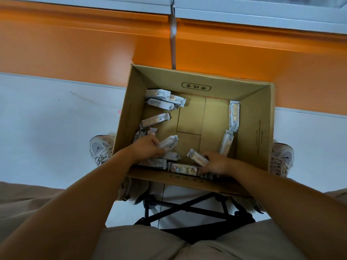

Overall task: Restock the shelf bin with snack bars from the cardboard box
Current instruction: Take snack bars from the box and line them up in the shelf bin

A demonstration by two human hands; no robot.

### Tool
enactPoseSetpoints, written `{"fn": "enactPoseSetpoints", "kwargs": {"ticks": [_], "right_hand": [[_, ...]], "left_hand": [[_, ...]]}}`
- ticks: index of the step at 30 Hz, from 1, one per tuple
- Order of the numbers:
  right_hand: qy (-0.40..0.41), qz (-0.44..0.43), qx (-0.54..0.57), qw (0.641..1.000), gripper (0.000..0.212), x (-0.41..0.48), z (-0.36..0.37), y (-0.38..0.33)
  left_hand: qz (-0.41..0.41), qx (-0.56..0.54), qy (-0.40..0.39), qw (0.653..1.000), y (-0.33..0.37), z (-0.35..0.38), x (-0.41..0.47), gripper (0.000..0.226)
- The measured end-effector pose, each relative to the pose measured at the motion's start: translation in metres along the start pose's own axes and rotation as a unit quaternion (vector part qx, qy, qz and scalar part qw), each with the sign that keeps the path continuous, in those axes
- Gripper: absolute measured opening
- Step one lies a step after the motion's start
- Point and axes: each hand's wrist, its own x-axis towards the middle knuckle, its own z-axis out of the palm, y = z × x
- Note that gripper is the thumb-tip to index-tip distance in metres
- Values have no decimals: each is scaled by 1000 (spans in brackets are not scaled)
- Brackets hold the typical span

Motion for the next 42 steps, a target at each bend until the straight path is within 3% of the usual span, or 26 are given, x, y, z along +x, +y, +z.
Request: {"fn": "enactPoseSetpoints", "kwargs": {"ticks": [6, 11, 14, 17, 19, 21, 26, 30, 33, 38, 42], "right_hand": [[0, -4, -40, 999, 65, -3, 3, -6], [33, -13, 33, 999, 66, -8, 1, -8], [74, -17, 79, 994, 57, -16, -9, -13], [139, -34, 169, 975, 55, -26, -23, -20], [189, -49, 238, 952, 57, -33, -29, -22], [236, -66, 298, 923, 55, -39, -32, -25], [267, -143, 344, 889, 46, -62, -29, -52], [252, -202, 351, 879, 36, -86, -20, -74], [241, -229, 334, 882, 30, -113, -29, -87], [181, -298, 250, 903, 35, -177, -74, -114], [223, -329, 178, 900, 42, -237, -117, -140]], "left_hand": [[-21, -67, 4, 998, 4, 8, -3, 50], [-6, -68, -33, 997, 20, 20, -9, 19], [-5, -154, -7, 988, 25, 20, -10, 20], [-17, -243, 75, 967, 30, 17, -8, 61], [1, -318, 102, 943, 36, 15, -11, 62], [16, -369, 76, 926, 42, 13, -12, 68], [88, -399, 29, 912, 82, 11, -38, 46], [122, -492, -22, 862, 106, 0, -52, 44], [152, -492, -36, 857, 118, -20, -67, 44], [229, -400, -17, 887, 154, -71, -113, 31], [286, -322, 13, 903, 186, -112, -157, 35]]}}
